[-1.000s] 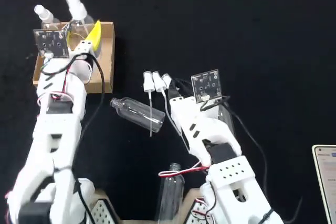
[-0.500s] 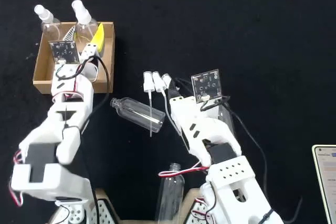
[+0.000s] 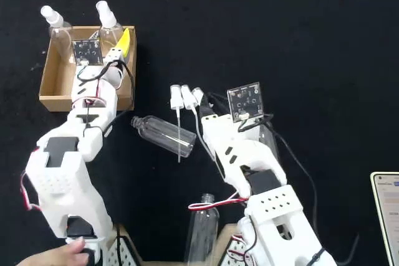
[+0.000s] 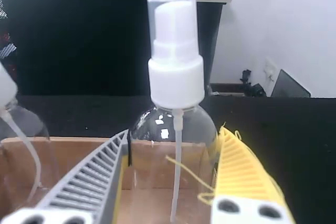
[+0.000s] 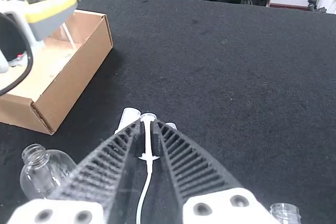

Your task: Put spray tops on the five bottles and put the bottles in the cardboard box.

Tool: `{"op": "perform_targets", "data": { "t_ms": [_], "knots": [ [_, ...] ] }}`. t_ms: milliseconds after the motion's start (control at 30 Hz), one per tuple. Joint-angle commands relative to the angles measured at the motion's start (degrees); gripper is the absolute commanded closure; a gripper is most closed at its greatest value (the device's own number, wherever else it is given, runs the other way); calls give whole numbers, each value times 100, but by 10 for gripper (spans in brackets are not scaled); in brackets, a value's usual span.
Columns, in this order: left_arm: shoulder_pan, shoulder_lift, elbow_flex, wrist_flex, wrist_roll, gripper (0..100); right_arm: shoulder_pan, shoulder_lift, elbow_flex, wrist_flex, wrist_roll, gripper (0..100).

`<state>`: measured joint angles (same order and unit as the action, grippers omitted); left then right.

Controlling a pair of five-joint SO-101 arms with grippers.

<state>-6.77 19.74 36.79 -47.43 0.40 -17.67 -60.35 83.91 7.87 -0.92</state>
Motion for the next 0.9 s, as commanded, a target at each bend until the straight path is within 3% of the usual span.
{"op": "perform_targets", "data": {
  "t_ms": [0, 233, 867],
  "knots": [
    [66, 141, -567, -176, 176, 827, 88, -189, -31, -149, 0, 976],
    [40, 457, -963, -167, 932, 827, 88, -189, -31, -158, 0, 976],
    [31, 1653, -2158, -167, 800, 826, 62, -189, -31, -158, 0, 976]
  ]
}}
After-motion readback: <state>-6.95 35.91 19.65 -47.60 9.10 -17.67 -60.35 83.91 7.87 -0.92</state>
